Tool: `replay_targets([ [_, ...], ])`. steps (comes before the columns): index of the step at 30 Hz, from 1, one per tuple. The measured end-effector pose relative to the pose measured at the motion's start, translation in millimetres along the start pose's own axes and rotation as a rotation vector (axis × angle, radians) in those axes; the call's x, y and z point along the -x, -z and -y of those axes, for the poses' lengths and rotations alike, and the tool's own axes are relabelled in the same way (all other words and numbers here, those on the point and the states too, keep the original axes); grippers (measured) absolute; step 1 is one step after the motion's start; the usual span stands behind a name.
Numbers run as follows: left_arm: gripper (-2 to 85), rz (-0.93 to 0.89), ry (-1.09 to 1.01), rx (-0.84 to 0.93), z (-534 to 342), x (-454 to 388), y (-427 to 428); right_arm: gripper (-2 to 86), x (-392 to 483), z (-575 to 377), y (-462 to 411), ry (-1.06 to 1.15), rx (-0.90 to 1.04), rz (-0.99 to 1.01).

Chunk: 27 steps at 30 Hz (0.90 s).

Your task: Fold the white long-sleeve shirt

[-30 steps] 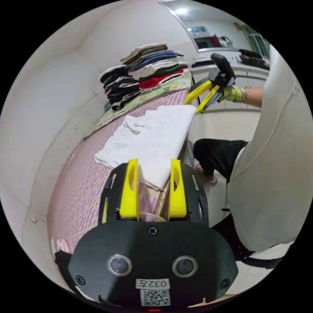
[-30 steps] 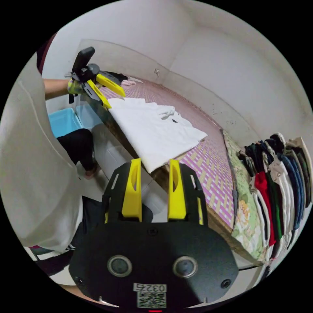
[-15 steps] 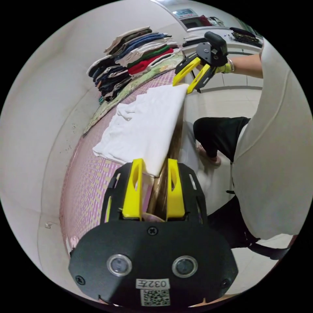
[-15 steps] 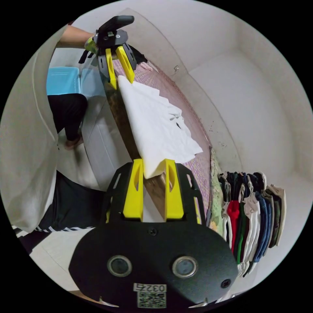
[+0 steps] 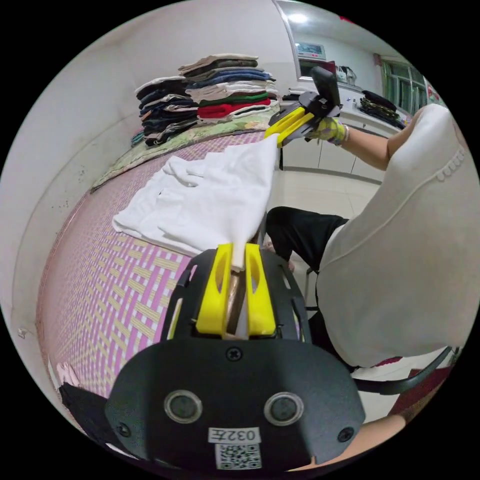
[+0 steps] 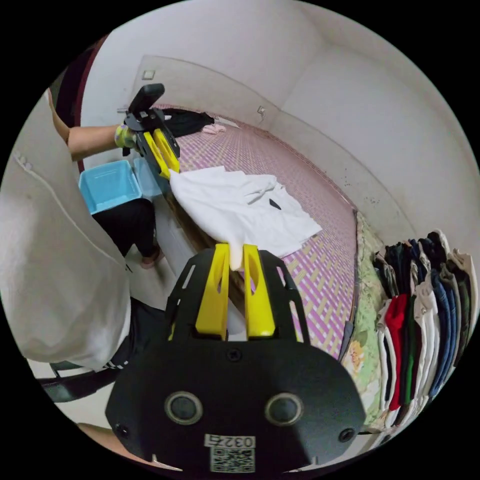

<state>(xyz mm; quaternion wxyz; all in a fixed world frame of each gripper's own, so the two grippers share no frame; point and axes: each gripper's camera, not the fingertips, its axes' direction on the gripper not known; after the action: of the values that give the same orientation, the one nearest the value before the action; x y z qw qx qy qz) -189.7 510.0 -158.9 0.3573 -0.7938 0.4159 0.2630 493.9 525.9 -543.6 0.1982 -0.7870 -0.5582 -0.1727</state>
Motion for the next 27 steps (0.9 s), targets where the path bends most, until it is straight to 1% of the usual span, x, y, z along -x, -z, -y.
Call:
replay_targets([
  [6,4.0,-0.157,-0.002,-0.124,-9.0,33.8,67.4,3.9,-69.0,7.9,45.2,-0.037,-0.069,0.216],
  [9,4.1,-0.203,0.002,-0.184,0.9,67.3,104.8,3.7,-132.7,20.3,58.3,-0.124,-0.105,0.37],
  [11,4.0,-0.221,0.065,-0.195,19.4,115.7,121.6,3.8,-203.4,34.6,46.5,-0.217,-0.104,0.524],
  [12,4.1,-0.23,0.081,-0.189,25.3,130.4,122.8,3.9,-223.1,38.2,39.8,-0.245,-0.1,0.565],
  [14,4.0,-0.263,0.187,-0.134,51.1,198.7,113.3,4.4,-303.9,49.2,-1.2,-0.368,-0.071,0.727],
  [15,3.9,-0.274,0.218,-0.118,56.7,216.8,107.5,4.5,-324.0,50.3,-14.9,-0.408,-0.063,0.768],
  [17,3.3,-0.313,0.335,-0.045,69.8,285.0,71.3,4.8,-393.9,47.2,-76.5,-0.565,-0.041,0.924],
  [18,3.0,-0.331,0.372,-0.031,69.9,301.3,59.9,4.8,-407.7,44.1,-91.8,-0.608,-0.044,0.946],
  [19,2.1,-0.388,0.446,-0.023,66.5,331.4,38.0,4.8,-430.2,37.2,-120.2,-0.676,-0.046,0.995],
  [20,1.0,-0.469,0.499,-0.036,61.1,355.7,20.6,4.8,-447.4,30.0,-142.9,-0.728,-0.041,1.028],
  [23,-0.6,-0.614,0.542,-0.109,50.0,391.8,6.3,4.7,-474.1,19.0,-165.2,-0.77,-0.046,1.053],
  [27,-0.4,-0.675,0.526,-0.161,49.8,415.6,11.4,4.7,-500.3,19.7,-172.3,-0.761,-0.058,1.074],
])
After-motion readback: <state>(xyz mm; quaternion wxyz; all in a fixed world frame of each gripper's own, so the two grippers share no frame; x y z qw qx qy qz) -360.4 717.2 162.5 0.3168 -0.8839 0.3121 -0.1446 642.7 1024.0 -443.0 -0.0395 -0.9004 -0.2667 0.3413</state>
